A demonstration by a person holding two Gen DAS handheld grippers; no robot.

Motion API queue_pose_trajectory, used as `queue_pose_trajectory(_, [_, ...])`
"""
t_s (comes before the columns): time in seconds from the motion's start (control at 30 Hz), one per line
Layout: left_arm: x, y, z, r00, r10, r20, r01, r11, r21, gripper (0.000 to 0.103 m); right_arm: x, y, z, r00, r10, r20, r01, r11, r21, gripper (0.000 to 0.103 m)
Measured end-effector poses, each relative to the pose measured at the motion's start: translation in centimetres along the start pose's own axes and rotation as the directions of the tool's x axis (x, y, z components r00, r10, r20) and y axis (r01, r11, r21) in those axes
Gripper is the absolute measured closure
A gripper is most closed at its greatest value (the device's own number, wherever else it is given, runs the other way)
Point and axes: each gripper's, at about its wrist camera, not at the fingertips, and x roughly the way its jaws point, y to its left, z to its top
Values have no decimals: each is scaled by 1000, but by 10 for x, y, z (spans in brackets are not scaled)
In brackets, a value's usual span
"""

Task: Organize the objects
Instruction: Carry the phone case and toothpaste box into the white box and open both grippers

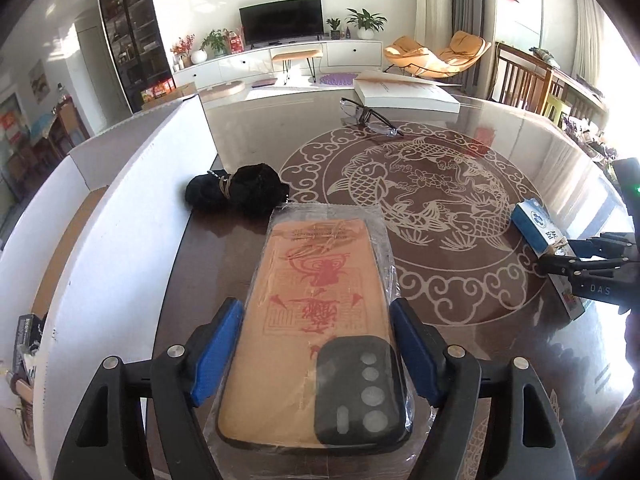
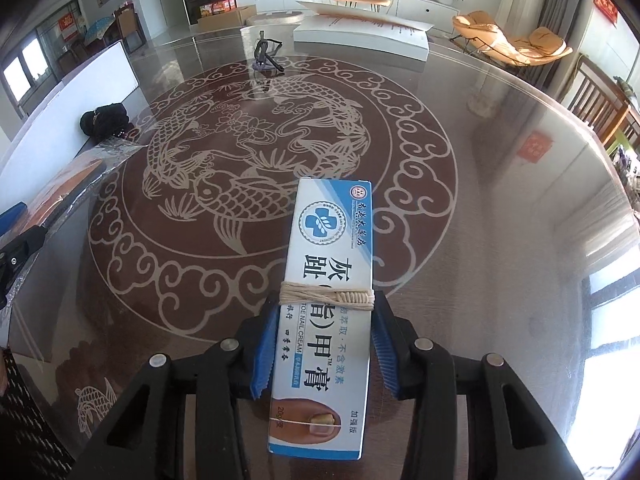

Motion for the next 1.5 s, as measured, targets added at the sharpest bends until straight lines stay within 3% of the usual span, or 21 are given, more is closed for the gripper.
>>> queue_pose_trajectory(0.23, [-12,-2,-4,1000,9,15,-9,1000,13,29,-18,1,-11,998,54,24,-55,997,46,59])
queue_pose_trajectory(0.43, [-18,3,-13,1000,-6,23,7,1000,-22,29,-36,-1,-15,986,157,56,-163,980,118,59])
queue_pose_trajectory(0.63, [-55,23,-19,991,-52,124,66,991,-113,29,-54,5,-15,947,307,100,-321,928,188,59])
queue_pose_trajectory(0.93, [-129,88,-20,956,-39,292,123,954,-272,29,-82,45,3,879,446,169,-473,863,181,59])
queue_pose_trajectory(1.1, [-144,156,-20,956,83,281,23,935,-354,29,-103,114,46,812,550,197,-573,815,85,59])
queue_pose_trajectory(1.23, [-123,214,-34,967,185,175,-97,903,-419,29,-115,205,81,740,648,179,-655,755,-28,59])
queue_pose_trajectory(1.3, [-105,238,-43,966,236,106,-170,888,-427,29,-116,256,95,715,681,156,-677,731,-87,59])
queue_pose_trajectory(1.37, [-84,259,-51,967,255,15,-223,872,-435,28,-111,302,107,706,696,131,-683,718,-133,59])
queue_pose_trajectory(1.43, [-68,277,-57,973,219,-72,-227,846,-482,28,-102,344,114,716,690,106,-669,721,-181,59])
queue_pose_trajectory(1.5, [-70,286,-61,978,202,-59,-202,826,-527,28,-88,377,118,733,675,90,-648,732,-209,58])
